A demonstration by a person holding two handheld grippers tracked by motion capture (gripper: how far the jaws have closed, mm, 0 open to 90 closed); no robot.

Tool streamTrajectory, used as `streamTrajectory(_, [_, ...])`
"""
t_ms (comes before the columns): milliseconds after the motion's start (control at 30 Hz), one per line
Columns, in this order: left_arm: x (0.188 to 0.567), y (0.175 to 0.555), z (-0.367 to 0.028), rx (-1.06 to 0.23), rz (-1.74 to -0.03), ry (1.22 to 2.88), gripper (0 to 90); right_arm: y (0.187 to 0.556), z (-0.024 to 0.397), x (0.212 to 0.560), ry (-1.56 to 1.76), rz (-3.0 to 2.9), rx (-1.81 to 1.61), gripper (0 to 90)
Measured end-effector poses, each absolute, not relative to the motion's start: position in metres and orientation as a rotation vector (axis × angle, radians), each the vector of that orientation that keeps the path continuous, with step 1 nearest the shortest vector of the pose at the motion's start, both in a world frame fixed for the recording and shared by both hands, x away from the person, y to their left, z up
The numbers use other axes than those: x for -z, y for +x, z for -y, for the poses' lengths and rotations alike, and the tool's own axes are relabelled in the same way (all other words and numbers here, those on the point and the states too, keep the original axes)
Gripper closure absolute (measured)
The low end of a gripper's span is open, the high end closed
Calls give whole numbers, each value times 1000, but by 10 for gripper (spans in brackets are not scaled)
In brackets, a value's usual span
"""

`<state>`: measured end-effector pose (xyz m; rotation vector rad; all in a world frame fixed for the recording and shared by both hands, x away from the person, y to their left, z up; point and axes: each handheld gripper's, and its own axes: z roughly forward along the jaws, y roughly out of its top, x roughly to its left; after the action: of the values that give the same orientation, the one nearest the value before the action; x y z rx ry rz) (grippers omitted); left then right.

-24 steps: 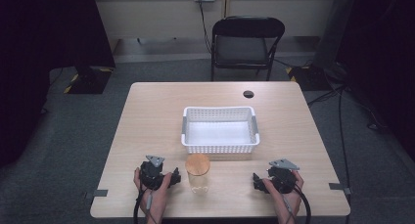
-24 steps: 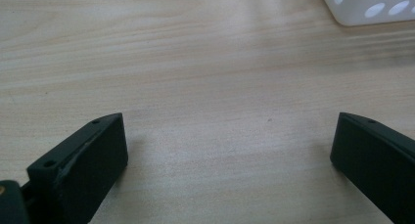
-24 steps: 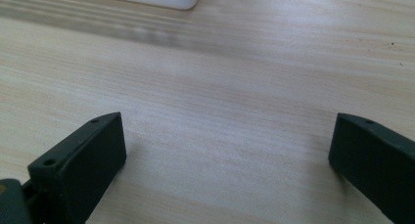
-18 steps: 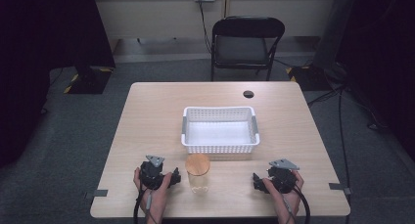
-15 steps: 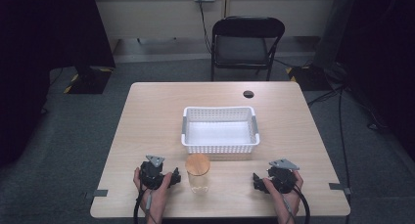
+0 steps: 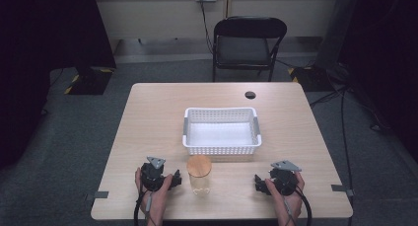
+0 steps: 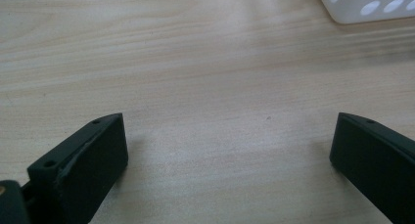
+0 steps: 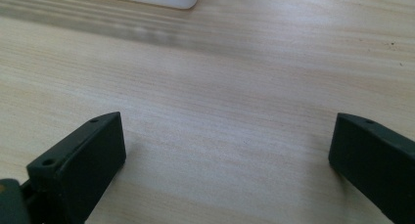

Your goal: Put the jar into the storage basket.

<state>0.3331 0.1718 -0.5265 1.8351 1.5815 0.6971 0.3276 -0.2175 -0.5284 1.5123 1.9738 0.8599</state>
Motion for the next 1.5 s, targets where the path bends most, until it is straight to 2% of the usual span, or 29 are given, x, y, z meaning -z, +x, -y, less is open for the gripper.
streamTrajectory(700, [515,317,-178,-698,-1493,1758,22,328,217,528,1513,-1973,-860,0])
streamTrajectory(1300, [489,296,-181,-748,-1388,1645,20,328,217,528,1513,-1973,-860,0])
streamTrajectory(1500, [482,291,-182,-723,-1362,1631,17,328,217,528,1513,-1973,-860,0])
